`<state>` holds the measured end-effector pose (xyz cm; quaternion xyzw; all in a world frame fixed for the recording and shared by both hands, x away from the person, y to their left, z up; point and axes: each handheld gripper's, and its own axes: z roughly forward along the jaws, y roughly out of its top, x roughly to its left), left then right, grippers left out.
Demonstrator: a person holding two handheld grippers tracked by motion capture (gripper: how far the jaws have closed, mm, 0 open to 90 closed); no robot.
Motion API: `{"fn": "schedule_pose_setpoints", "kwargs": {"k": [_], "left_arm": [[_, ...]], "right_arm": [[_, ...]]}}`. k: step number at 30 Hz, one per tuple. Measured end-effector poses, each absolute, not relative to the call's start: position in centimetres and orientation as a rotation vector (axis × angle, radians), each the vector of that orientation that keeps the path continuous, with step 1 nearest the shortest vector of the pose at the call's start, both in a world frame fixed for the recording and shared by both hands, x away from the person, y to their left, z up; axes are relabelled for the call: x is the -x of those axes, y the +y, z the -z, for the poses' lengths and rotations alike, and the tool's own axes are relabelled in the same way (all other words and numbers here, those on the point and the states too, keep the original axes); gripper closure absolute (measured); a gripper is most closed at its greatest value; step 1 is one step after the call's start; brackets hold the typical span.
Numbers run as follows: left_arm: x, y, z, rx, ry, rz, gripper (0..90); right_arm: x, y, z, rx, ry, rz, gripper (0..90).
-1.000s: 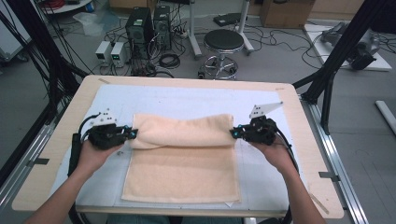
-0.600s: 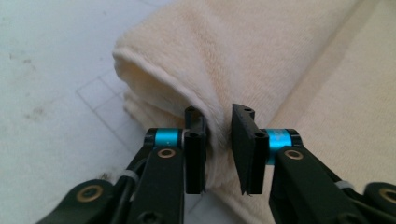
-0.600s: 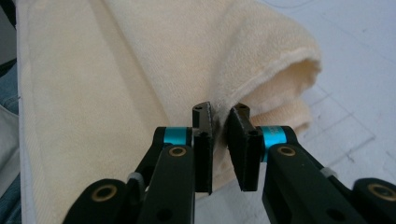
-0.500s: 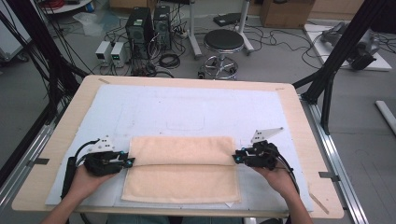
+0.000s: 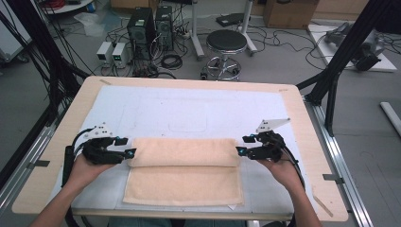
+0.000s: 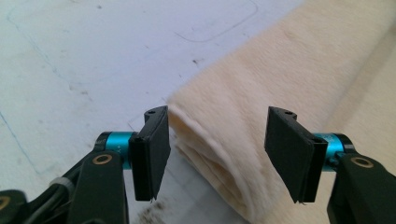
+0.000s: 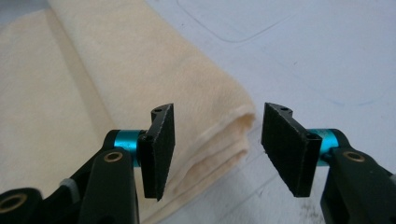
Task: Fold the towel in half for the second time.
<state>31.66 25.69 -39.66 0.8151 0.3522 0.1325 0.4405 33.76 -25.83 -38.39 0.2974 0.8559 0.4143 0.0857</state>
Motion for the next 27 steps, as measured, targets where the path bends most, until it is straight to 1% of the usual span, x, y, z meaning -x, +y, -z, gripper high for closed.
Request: {"fn": "schedule_pose_setpoints", "kwargs": {"k": [1,4,5,6,8,10,11,12,13,14,15,16,18,19,24,25,26,27], "left_arm": [[-32.5,25.6,39.8,-2.021,0.881,-0.314,39.0],[-33.2,25.6,40.2,-2.026,0.891,-0.302,39.0],[-34.0,25.3,40.7,-2.033,0.921,-0.283,38.0],[-34.0,25.3,40.7,-2.033,0.921,-0.283,36.4],[-34.6,25.0,41.0,-2.047,0.928,-0.279,36.2],[-35.1,24.7,41.3,-2.051,0.931,-0.252,39.0],[-35.3,24.7,41.5,-2.063,0.933,-0.236,39.0],[-35.4,24.6,41.7,-2.069,0.931,-0.216,43.5],[-35.5,24.6,42.0,-2.075,0.929,-0.194,54.4],[-35.5,24.6,42.0,-2.092,0.921,-0.190,54.4],[-35.5,24.6,42.0,-2.089,0.918,-0.200,61.1],[-35.2,24.6,41.6,-2.084,0.900,-0.214,74.4],[-35.0,24.6,41.4,-2.081,0.894,-0.233,80.8],[-34.8,24.7,41.2,-2.078,0.888,-0.243,81.8],[-33.0,25.4,39.8,-2.035,0.833,-0.269,84.2],[-32.4,25.5,39.6,-2.028,0.822,-0.266,84.2],[-31.8,25.6,39.3,-2.019,0.806,-0.272,84.2],[-31.1,25.7,39.1,-2.013,0.783,-0.275,84.2]], "right_arm": [[-34.5,-25.4,38.6,-0.892,2.553,-1.230,42.0],[-35.2,-25.1,38.9,-0.894,2.561,-1.226,41.4],[-35.9,-24.7,39.3,-0.900,2.570,-1.219,41.3],[-36.3,-24.5,39.5,-0.900,2.578,-1.214,40.8],[-37.0,-24.1,40.0,-0.926,2.604,-1.223,40.5],[-37.7,-23.6,40.6,-0.938,2.648,-1.200,40.1],[-37.7,-23.6,40.6,-0.938,2.648,-1.200,40.1],[-37.9,-23.4,40.9,-0.940,2.665,-1.178,40.9],[-38.3,-23.2,41.3,-0.962,2.715,-1.187,51.6],[-38.3,-23.2,41.3,-0.962,2.715,-1.187,51.6],[-38.4,-23.2,41.5,-0.953,2.731,-1.192,58.0],[-38.1,-23.0,41.2,-0.913,2.755,-1.194,71.2],[-37.7,-23.0,40.7,-0.873,2.753,-1.205,79.8],[-37.5,-23.0,40.5,-0.857,2.751,-1.225,81.4],[-36.1,-23.4,39.0,-0.799,2.715,-1.290,82.7],[-34.9,-23.5,38.1,-0.760,2.699,-1.300,82.8],[-34.9,-23.5,38.1,-0.760,2.699,-1.300,82.8],[-34.1,-23.4,37.7,-0.737,2.694,-1.306,82.8]]}}
